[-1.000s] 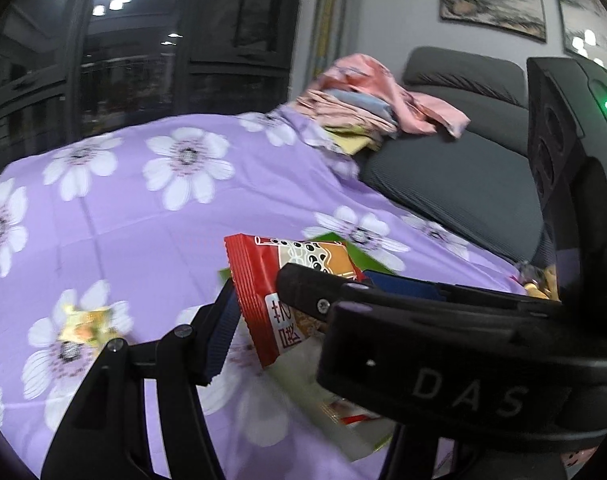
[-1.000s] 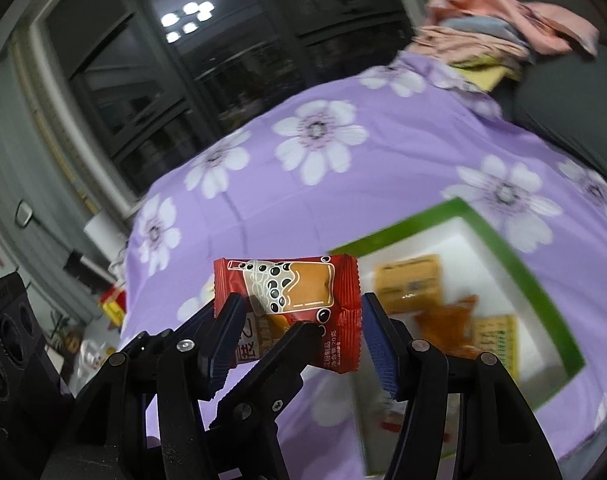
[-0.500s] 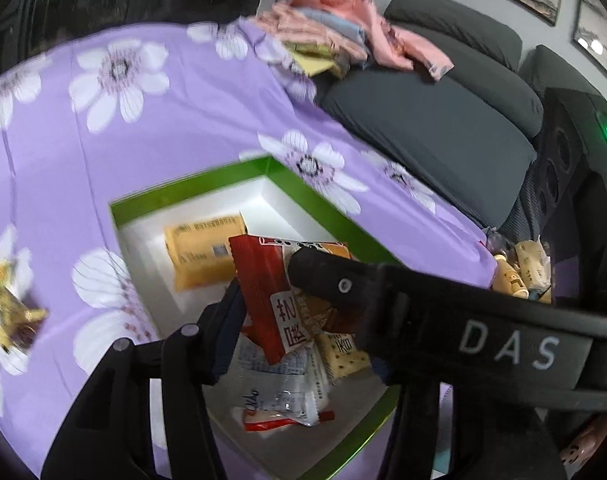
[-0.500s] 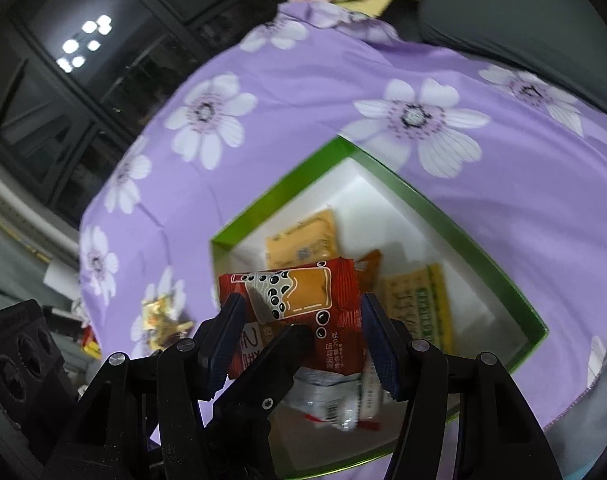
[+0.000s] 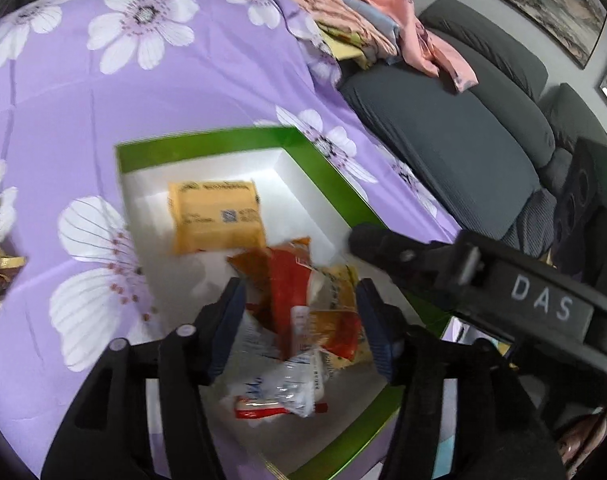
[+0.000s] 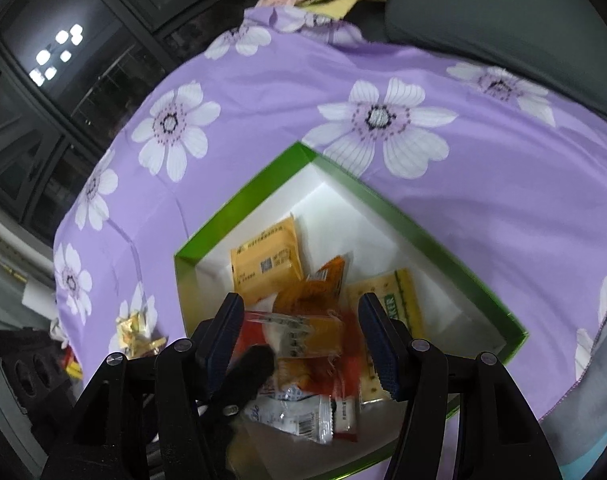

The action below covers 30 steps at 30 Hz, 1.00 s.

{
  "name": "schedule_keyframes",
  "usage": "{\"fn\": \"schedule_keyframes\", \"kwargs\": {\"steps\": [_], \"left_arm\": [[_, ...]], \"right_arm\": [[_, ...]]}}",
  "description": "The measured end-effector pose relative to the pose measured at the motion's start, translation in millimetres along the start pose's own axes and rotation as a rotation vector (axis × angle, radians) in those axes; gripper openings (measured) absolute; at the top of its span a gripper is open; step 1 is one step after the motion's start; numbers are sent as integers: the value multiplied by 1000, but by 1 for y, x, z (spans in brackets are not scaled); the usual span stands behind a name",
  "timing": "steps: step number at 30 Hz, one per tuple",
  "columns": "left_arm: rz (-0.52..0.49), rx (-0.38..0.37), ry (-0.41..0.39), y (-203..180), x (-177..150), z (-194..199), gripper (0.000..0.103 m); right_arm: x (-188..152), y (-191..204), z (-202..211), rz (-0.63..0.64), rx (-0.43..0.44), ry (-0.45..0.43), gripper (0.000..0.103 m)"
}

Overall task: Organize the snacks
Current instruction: 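Carry the red candy bag into the box and open the right gripper, then move the right gripper back to the snack pile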

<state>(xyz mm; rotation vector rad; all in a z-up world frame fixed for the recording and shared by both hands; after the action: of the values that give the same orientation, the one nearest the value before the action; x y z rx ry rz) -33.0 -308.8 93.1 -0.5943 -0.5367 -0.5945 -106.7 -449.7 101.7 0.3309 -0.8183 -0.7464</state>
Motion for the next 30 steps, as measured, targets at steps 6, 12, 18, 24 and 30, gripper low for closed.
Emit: {"fn": "schedule_keyframes", "kwargs": {"steps": [6,12,18,24,30], "left_arm": [[44,41,-77,25,-2,41,73],[106,155,-146,74,-15,89,86],[204,315,-144,138,-37,129,92],[309,486,-142,209,-66,158,92],[510,560,-126,270,-92,164,93]], "right_arm": [[1,11,10,17,12,-57,67],[-3,34,12,80,46,-74,78],[-16,68,9,175,60,-79,83],[-32,101,-5,256,106,-42,83],[-59,141,-39,290,203,82,83]]}}
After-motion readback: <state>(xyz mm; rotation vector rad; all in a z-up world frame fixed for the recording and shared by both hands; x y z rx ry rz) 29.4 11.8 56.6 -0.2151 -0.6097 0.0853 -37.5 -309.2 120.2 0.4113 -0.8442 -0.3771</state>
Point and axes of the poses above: each gripper's, at about its wrist camera, not at the fingertips, and z roughly against the way its jaws point, y to its left, x to its top, the point moved 1 cm from there along -z, roughly the way its jaws point, and after that the axes turned 5 degrees about x, right-handed, at the moved point
